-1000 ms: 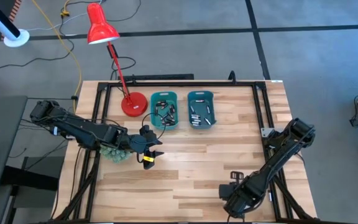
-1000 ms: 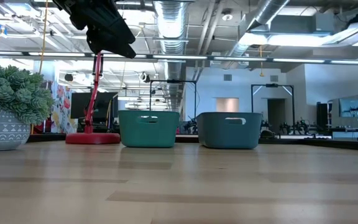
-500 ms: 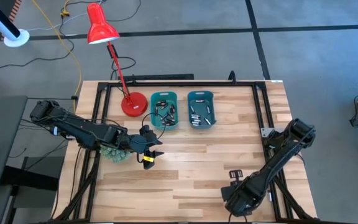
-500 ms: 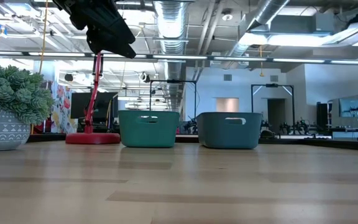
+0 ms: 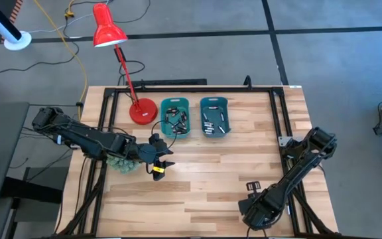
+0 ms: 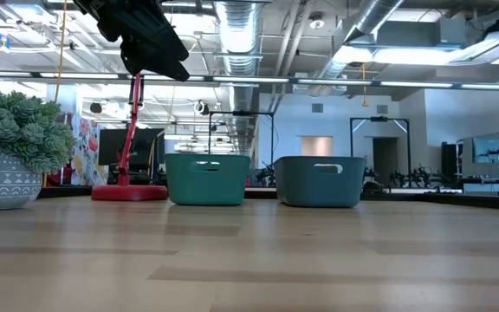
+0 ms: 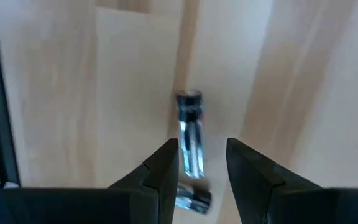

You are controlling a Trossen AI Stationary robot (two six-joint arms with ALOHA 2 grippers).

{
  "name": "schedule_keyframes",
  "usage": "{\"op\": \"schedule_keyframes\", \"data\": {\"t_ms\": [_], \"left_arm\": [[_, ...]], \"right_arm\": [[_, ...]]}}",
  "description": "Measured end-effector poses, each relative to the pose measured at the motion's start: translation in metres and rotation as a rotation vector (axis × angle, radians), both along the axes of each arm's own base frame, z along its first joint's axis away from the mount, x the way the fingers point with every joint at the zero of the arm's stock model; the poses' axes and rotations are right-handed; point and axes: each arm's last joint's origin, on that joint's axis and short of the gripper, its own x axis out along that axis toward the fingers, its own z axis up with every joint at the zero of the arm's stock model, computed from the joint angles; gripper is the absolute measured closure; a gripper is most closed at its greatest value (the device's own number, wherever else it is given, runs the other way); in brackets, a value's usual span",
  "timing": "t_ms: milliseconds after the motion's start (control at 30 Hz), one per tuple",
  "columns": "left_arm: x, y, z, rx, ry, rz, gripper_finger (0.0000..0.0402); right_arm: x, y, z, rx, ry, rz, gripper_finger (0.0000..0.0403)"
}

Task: Sort batteries
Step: Put the silver battery into the blue bin

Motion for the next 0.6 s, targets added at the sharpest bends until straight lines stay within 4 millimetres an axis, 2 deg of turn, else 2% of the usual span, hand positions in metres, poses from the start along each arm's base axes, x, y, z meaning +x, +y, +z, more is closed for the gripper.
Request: {"op": "schedule_keyframes", "data": {"t_ms": [400, 500, 600], "left_arm": [[0.0, 0.0, 0.0, 0.0, 0.0, 0.0, 0.0192], [0.0, 0.0, 0.0, 0.0, 0.0, 0.0, 0.0192], [0.0, 0.0, 0.0, 0.0, 0.0, 0.0, 0.0192]], "right_arm": [[-0.003, -0.006, -0.017, 0.022, -0.02, -0.006, 0.0257], [-0.005, -0.009, -0.023, 0.034, -0.031, -0.007, 0.0277], [-0.005, -0.009, -0.025, 0.039, -0.036, -0.008, 0.0317]]}}
